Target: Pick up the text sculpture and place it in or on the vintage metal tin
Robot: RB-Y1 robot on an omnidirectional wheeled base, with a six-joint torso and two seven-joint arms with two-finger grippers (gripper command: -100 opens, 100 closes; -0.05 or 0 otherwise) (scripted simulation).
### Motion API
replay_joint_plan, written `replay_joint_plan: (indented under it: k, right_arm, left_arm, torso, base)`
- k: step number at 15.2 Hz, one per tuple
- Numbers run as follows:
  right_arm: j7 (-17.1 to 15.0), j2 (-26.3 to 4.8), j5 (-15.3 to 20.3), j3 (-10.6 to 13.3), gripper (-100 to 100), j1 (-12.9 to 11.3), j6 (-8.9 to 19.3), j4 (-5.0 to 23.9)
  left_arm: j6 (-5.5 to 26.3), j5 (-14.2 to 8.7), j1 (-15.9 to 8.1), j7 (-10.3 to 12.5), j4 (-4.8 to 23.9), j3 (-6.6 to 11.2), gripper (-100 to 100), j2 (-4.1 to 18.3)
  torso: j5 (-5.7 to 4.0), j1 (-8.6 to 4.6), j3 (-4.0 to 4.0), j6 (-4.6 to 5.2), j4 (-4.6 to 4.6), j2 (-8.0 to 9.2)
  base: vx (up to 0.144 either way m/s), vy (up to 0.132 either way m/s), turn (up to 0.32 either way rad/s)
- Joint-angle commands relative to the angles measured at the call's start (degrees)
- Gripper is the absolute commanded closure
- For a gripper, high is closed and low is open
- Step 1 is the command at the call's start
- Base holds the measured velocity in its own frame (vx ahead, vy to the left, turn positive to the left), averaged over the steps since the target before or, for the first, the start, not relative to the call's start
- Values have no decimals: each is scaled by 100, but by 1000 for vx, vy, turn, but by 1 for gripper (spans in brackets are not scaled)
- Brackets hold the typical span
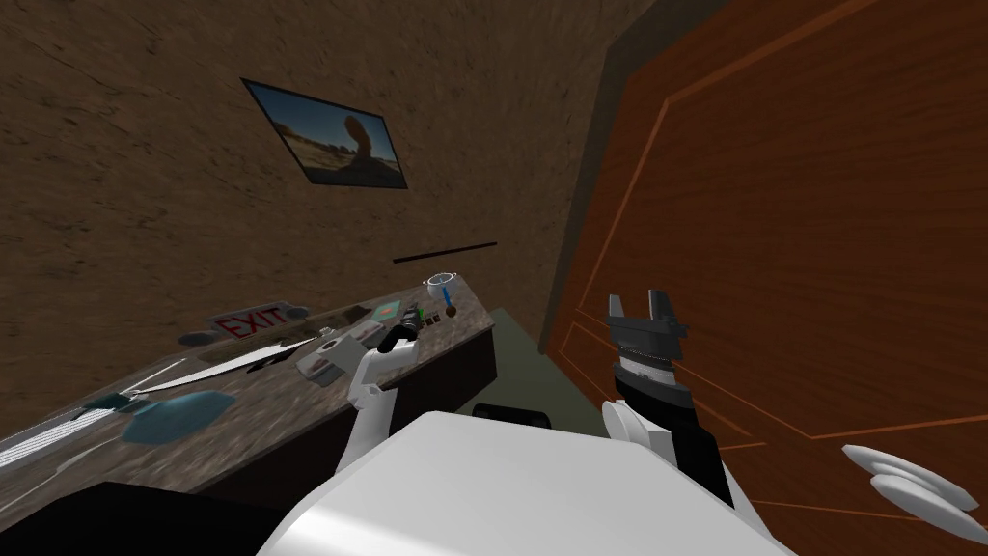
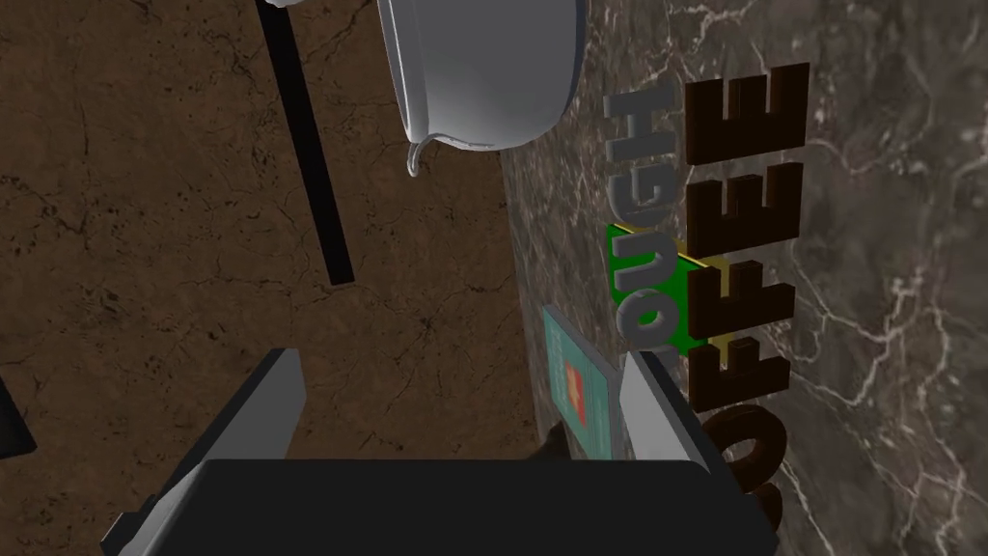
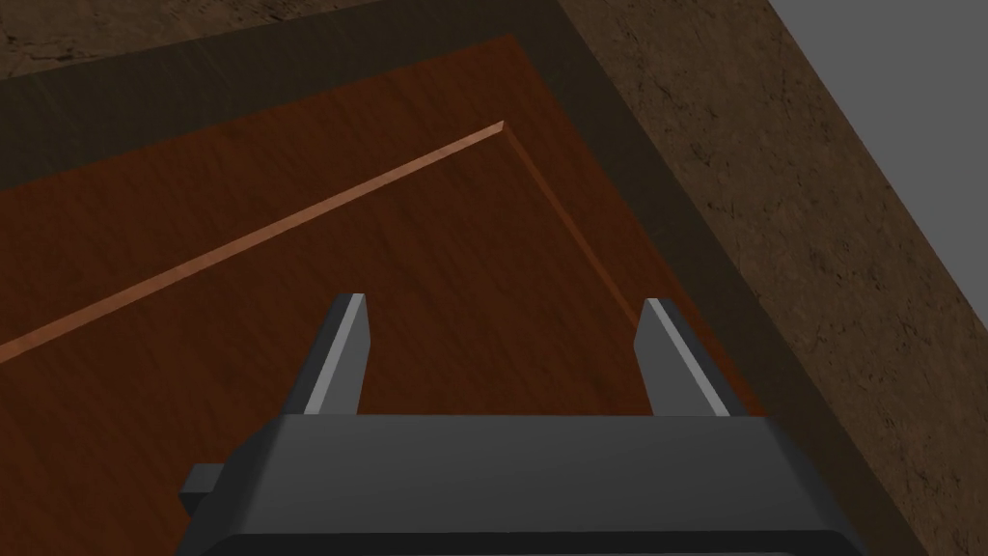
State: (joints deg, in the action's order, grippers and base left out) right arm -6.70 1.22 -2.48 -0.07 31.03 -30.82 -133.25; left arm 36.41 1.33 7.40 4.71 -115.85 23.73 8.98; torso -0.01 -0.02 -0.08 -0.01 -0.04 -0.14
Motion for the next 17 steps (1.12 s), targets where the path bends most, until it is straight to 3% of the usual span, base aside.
replay_joint_plan:
  k: [1,5,12,14,15,17]
  right_arm:
    - [0,0,0,0,0,0,0,0]
    - [0,0,0,0,0,0,0,0]
    - [0,-1,0,-1,0,0,0,0]
    - [0,-1,0,-1,0,0,0,0]
    - [0,-1,0,-1,0,0,0,0]
    - [0,0,0,0,0,-1,0,0]
  left_arm:
    - [239,-46,-49,23,117,148,-100,-24]
    - [515,-112,-136,59,299,344,-100,-47]
    - [1134,-370,-321,191,827,893,-100,-121]
    - [1044,-381,-289,165,785,836,-100,-65]
    - [1045,-380,-289,165,784,835,100,-64]
    - [1045,-380,-289,165,785,835,100,-64]
  torso:
    - [0,0,0,0,0,0]
    - [2,12,1,0,1,2]
    - [9,43,0,-2,0,-1]
    - [10,41,1,-1,0,2]
    - [7,26,5,-1,2,10]
    - [2,9,12,-1,4,21]
  base:
    - [54,10,-22]
    - [53,24,-19]
    - [65,75,2]
    - [31,50,-1]
    - [8,14,-1]
    - [2,4,0]
